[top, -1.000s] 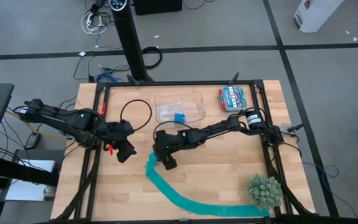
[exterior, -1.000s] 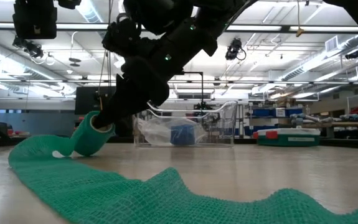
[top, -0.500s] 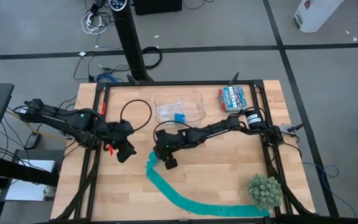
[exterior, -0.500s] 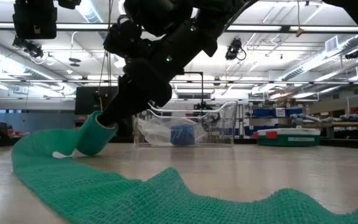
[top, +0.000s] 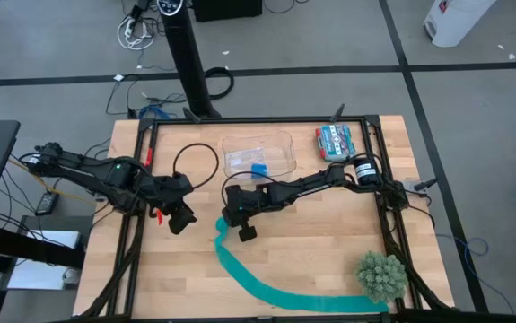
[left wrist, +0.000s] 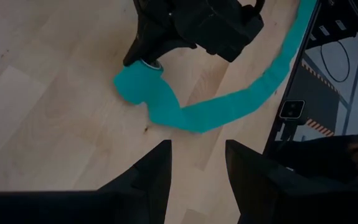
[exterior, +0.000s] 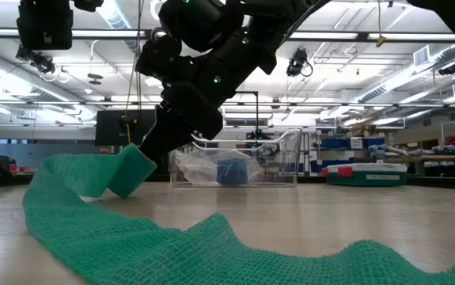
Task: Roll bandage
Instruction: Roll the sky blue bandage
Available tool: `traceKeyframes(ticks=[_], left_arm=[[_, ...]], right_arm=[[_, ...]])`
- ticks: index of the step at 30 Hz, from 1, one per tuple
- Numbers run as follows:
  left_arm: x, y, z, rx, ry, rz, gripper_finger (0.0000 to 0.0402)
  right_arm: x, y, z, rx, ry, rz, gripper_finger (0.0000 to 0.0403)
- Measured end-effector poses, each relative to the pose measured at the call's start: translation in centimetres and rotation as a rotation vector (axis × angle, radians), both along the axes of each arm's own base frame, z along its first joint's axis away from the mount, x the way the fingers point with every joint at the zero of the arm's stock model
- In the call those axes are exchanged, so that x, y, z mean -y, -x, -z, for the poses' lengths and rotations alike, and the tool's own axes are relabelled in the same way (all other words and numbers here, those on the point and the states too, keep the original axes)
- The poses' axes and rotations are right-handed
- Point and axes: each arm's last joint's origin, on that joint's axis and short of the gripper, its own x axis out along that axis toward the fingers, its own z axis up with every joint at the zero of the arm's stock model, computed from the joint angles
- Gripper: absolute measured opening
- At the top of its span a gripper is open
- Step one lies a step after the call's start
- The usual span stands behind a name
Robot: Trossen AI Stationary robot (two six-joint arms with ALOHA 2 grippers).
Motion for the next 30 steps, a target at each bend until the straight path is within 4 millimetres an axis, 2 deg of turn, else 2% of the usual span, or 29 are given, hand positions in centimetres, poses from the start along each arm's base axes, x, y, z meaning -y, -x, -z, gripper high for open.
traceKeyframes(ticks=[4,8,12,15,21,25,30], left_arm=[[0.0,-0.1,-0.1,0.006,0.01,-0.021,0.0157],[-0.1,-0.4,-0.4,0.058,0.003,-0.078,0.0157],[-0.3,-1.0,-0.9,0.148,-0.031,-0.142,0.0157],[-0.7,-1.3,-1.5,0.206,-0.052,-0.198,0.0157],[-1.8,-1.8,-4.9,0.404,-0.154,-0.349,0.0157],[-2.5,-2.0,-6.8,0.518,-0.234,-0.438,0.0157],[-3.4,-2.9,-8.3,0.668,-0.262,-0.513,0.0157]], right_arm=[[0.6,0.2,-0.2,-0.018,-0.011,0.029,0.0013],[1.3,0.7,-2.7,0.018,-0.01,0.051,0.0003],[2.2,1.8,-6.5,0.065,0.015,0.095,0.0003],[3.1,3.4,-10.0,0.095,0.042,0.114,0.0002],[4.8,8.1,-16.7,0.125,0.166,0.181,0.0001],[6.1,11.1,-21.3,0.247,0.199,0.21,0.0001],[7.6,13.9,-25.6,0.424,0.269,0.23,0.0001]])
